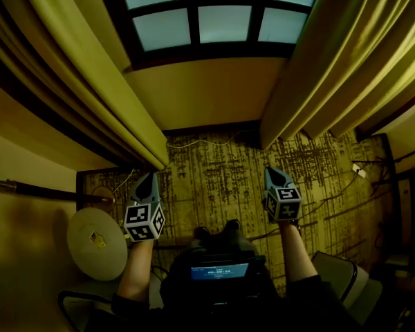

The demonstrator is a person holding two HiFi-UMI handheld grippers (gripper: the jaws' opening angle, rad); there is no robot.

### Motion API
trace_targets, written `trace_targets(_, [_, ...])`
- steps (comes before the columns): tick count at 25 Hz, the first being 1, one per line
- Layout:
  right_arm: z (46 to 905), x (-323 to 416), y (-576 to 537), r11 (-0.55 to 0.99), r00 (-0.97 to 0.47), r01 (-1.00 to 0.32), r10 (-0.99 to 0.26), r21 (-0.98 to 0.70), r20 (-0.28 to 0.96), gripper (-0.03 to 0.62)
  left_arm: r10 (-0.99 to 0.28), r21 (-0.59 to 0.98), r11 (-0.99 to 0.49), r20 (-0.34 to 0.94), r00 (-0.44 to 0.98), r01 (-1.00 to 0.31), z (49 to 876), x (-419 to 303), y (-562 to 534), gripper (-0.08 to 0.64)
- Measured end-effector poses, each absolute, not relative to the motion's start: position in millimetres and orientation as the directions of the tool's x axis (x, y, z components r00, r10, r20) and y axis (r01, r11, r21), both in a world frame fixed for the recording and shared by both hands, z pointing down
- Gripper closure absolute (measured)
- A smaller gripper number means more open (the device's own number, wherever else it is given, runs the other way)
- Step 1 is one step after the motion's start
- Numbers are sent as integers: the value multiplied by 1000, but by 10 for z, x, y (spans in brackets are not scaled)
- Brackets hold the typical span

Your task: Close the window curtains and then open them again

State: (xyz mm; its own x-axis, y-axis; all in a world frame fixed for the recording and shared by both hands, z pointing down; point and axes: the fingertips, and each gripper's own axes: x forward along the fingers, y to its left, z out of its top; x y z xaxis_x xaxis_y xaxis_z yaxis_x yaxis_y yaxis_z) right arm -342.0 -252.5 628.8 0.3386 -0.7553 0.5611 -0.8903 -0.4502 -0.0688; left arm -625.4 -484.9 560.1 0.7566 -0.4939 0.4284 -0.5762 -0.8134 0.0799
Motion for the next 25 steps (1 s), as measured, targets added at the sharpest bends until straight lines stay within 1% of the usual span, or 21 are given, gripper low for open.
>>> trace_targets(15, [6212, -3505, -2694, -461, 363, -886, -751, -43, 551, 578, -470, 95, -835, 391, 791, -542, 5474, -6202, -4997, 550])
trace_targets(21, [6181, -3540, -2631, -500, 411, -866, -740, -26, 532, 578, -420, 114, -863, 379, 824, -492, 5532, -6117, -5000, 550])
trace_targets(25, [6235, -3474, -2431, -532, 440, -846, -712, -13, 547, 578, -375, 121, -886, 378, 846, -447, 5559, -5926, -4922, 550])
